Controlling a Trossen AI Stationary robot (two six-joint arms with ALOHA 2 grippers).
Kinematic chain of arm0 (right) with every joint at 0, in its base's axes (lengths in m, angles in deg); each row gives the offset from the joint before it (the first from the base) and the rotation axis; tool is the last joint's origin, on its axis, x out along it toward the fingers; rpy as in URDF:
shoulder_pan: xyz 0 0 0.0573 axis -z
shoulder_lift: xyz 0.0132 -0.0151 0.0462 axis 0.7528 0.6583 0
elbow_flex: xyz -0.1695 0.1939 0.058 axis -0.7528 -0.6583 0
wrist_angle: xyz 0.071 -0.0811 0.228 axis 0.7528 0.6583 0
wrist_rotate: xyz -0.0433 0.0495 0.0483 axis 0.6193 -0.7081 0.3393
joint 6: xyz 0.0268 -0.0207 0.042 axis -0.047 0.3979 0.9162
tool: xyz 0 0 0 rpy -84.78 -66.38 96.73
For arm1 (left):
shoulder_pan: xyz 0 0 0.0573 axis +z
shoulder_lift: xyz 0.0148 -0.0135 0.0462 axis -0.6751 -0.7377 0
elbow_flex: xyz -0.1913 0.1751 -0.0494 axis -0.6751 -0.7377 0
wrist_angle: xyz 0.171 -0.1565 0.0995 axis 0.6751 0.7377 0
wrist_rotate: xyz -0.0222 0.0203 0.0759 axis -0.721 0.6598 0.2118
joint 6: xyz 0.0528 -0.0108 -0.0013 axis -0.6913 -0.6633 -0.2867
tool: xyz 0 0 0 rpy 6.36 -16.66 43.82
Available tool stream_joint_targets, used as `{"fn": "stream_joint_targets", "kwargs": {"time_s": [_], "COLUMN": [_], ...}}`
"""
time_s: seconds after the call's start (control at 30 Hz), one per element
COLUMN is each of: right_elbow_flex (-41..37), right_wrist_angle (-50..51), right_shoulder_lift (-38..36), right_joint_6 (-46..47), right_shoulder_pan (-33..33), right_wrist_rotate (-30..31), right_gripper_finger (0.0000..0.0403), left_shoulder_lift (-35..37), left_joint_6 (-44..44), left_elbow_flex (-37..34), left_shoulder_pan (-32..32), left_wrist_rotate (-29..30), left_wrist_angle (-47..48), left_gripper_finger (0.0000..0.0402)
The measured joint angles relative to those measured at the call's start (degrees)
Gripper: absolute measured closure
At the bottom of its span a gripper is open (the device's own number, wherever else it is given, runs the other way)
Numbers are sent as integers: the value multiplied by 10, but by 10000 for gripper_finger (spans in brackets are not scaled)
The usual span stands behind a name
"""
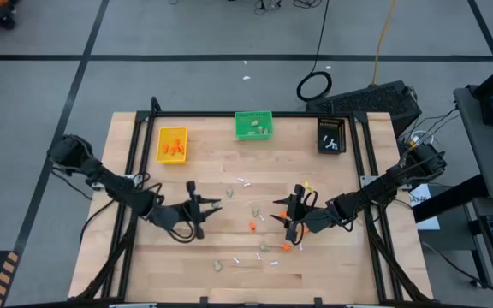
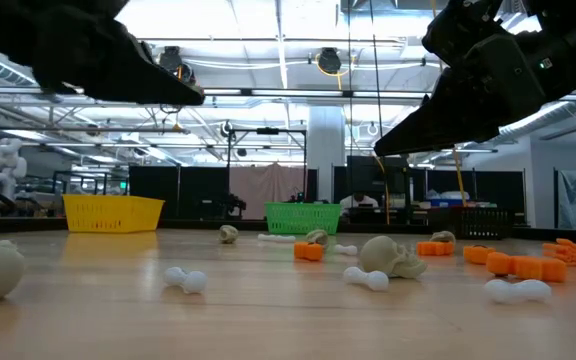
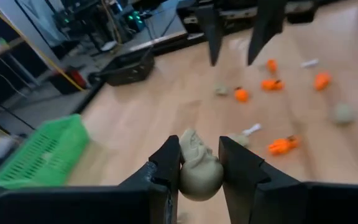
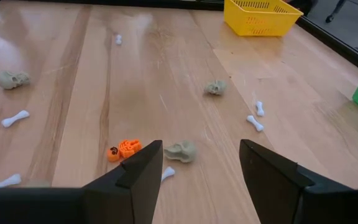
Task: Sort Halloween decoration
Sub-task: Put the gray skull toy into the green bin
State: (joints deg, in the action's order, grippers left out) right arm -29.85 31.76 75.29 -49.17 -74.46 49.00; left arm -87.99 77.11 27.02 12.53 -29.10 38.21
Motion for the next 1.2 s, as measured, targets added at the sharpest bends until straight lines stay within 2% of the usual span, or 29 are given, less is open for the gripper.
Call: {"fn": "stream_joint_targets", "kwargs": {"time_s": [0.3, 0.7, 0.87, 1.2], "right_elbow_flex": [0, 0, 0, 0], "right_wrist_angle": [0, 0, 0, 0], "right_shoulder_lift": [0, 0, 0, 0], "right_joint_6": [0, -11, -11, -12], "right_shoulder_pan": [0, 0, 0, 1], "right_wrist_rotate": [0, -2, -15, -15], "right_gripper_finger": [204, 204, 204, 204], "left_shoulder_lift": [0, 0, 0, 0], "left_joint_6": [-119, -112, -24, 286], "left_elbow_flex": [0, 0, 0, 0], "left_shoulder_pan": [43, 52, 52, 52], "left_wrist_rotate": [-1, -1, -1, -1], "left_wrist_angle": [-57, -105, -132, -131], "left_gripper_finger": [320, 320, 320, 320]}}
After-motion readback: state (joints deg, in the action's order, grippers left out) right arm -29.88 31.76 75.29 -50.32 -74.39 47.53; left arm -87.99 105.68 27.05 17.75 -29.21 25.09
